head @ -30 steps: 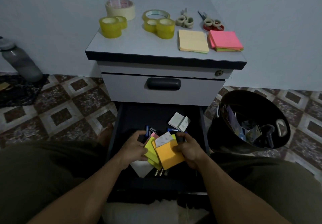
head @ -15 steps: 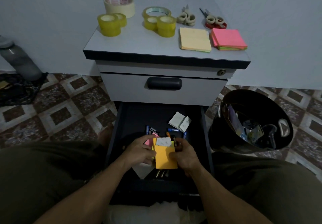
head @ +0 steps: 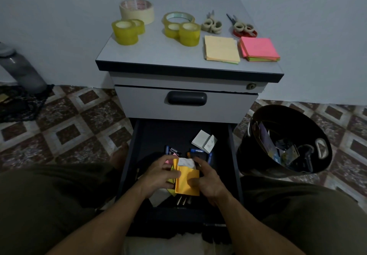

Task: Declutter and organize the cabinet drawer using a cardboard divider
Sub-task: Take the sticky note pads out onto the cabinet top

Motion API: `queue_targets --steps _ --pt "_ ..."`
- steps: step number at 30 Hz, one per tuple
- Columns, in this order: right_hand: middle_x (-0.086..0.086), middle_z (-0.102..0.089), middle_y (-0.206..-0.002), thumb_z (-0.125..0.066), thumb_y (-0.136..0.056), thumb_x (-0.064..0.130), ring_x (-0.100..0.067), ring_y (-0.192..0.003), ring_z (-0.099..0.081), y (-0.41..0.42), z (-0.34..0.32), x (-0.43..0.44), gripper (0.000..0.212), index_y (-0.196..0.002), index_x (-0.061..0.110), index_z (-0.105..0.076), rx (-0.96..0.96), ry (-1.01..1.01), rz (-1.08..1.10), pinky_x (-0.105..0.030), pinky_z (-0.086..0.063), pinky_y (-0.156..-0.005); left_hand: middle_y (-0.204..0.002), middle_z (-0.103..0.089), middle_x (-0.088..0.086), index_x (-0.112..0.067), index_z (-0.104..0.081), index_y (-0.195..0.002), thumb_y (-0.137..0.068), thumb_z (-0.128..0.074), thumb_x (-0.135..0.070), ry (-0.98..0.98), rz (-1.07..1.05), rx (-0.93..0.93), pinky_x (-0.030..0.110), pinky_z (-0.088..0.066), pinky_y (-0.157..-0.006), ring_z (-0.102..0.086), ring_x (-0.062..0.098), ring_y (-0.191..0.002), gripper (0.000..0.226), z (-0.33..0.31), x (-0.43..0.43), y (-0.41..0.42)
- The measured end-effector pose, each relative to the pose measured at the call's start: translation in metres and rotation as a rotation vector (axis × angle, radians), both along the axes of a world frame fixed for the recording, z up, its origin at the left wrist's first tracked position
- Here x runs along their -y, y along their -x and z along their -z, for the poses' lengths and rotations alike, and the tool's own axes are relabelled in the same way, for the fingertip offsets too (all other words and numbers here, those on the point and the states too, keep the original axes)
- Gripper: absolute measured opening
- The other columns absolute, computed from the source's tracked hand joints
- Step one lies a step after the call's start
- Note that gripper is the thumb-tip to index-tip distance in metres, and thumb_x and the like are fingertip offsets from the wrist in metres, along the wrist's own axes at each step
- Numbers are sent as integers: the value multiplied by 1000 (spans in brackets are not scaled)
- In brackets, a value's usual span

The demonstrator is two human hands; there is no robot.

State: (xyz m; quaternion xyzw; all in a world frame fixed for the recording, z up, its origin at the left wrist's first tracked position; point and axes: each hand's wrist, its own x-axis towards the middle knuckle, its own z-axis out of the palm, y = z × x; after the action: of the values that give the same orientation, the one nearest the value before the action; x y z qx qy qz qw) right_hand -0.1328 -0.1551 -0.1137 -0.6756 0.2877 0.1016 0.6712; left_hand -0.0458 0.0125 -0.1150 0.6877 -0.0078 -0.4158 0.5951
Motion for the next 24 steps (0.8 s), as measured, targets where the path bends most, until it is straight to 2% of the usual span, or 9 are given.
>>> queue_targets --steps 3,6,9,13,16,20,24 --pt "-3 -56 -132 -66 -73 -11 -24 -112 -60 -2 1 1 87 -146 28 -41 4 -114 2 -47 -54 -93 -125 -61 6 -37 -63 -119 -81 -78 -10 20 -11 -58 51 -60 -80 -66 31 -108 50 -1 -1 -1" --pt "4 -56 -123 -67 -76 -10 -24 -111 -57 -7 -3 4 72 -128 34 -46 -19 -102 -40 -46 -52 -95 -125 -58 11 -35 -66 -115 -88 -70 -13 46 -64 -111 55 -59 -79 -62 37 -109 35 -4 0 -3" --pt "-5 -60 -119 -68 -75 -11 -29 -110 -59 -9 -1 7 54 -113 25 -53 -25 -109 -23 -52 -53 -93 -124 -58 14 -31 -67 -113 -91 -67 -13 50 -76 -103 52 -60 -76 -61 38 -109 29 -6 0 -4" --pt "-12 -64 -112 -67 -72 -15 -32 -103 -62 -12 5 8 43 -104 13 -56 -5 -144 37 -44 -52 -80 -121 -62 20 -27 -67 -111 -92 -64 -10 64 -126 -113 53 -58 -74 -64 35 -96 25 -6 1 -3" --pt "-12 -65 -105 -62 -79 -20 -27 -95 -62 -11 3 9 38 -103 9 -57 10 -134 91 -40 -52 -77 -119 -63 21 -25 -64 -113 -91 -66 -10 90 -124 -144 54 -56 -77 -65 34 -93 27 -7 1 -4" --pt "-7 -64 -110 -65 -85 -8 -22 -101 -63 -8 3 9 38 -115 13 -55 2 -48 139 -37 -55 -83 -122 -61 16 -25 -60 -116 -92 -63 -6 77 -120 -149 51 -60 -74 -64 36 -103 31 -9 2 -4" --pt "-9 -63 -116 -71 -86 4 -24 -104 -62 -8 4 7 30 -112 11 -59 -42 -1 112 -39 -55 -85 -118 -61 15 -25 -59 -111 -92 -64 -11 0 -161 -74 44 -60 -67 -64 31 -99 24 -8 6 -4"
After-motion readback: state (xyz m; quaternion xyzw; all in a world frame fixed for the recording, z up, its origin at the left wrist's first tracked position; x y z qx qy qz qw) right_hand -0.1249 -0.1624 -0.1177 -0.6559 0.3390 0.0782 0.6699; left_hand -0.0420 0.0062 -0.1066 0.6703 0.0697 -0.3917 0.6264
